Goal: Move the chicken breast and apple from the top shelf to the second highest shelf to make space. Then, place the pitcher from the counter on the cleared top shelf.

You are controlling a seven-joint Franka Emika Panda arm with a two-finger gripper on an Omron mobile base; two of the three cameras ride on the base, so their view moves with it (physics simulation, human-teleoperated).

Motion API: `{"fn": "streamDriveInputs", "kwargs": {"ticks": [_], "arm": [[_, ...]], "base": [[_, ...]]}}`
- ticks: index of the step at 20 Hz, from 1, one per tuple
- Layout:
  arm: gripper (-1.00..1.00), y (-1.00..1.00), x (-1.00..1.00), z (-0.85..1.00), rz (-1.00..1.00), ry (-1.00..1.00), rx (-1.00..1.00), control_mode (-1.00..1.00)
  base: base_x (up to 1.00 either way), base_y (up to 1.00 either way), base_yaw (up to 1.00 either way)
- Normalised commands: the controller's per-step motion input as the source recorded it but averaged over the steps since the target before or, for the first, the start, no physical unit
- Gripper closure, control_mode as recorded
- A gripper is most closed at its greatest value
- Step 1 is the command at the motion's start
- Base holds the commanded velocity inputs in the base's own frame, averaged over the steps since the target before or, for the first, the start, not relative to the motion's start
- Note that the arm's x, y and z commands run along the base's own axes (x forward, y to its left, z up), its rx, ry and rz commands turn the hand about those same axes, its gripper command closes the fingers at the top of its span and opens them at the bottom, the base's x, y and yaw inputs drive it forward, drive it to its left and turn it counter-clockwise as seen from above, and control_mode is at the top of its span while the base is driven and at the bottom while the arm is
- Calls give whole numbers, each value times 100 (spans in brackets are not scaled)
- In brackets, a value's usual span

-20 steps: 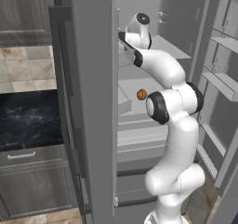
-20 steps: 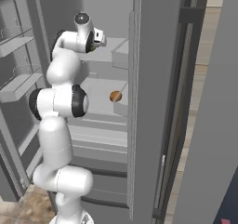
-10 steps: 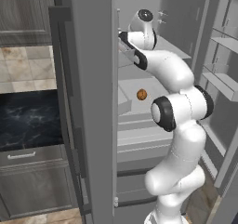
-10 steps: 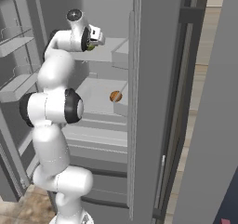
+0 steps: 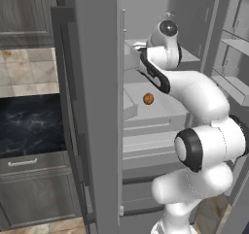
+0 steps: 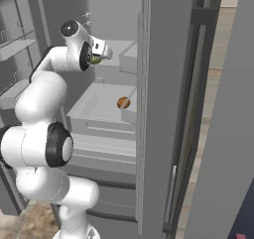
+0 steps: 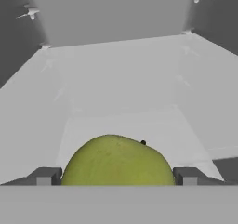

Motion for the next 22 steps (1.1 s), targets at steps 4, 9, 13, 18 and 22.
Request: {"fn": "streamDriveInputs", "kwargs": {"ticks": [4,9,13,18,22], "arm": [[100,-42,-100,0,-1,2,0,-100],[100,-8,-100,-10,2,7,0,-100],[100,0,-99,-29,6,12,-2,-100],[100,0,-78,-54,8,9,-2,-100],[100,0,-34,-73,8,2,0,-100]], "base": [[0,0,0],[0,0,0],[0,0,0],[0,0,0],[0,0,0]]}}
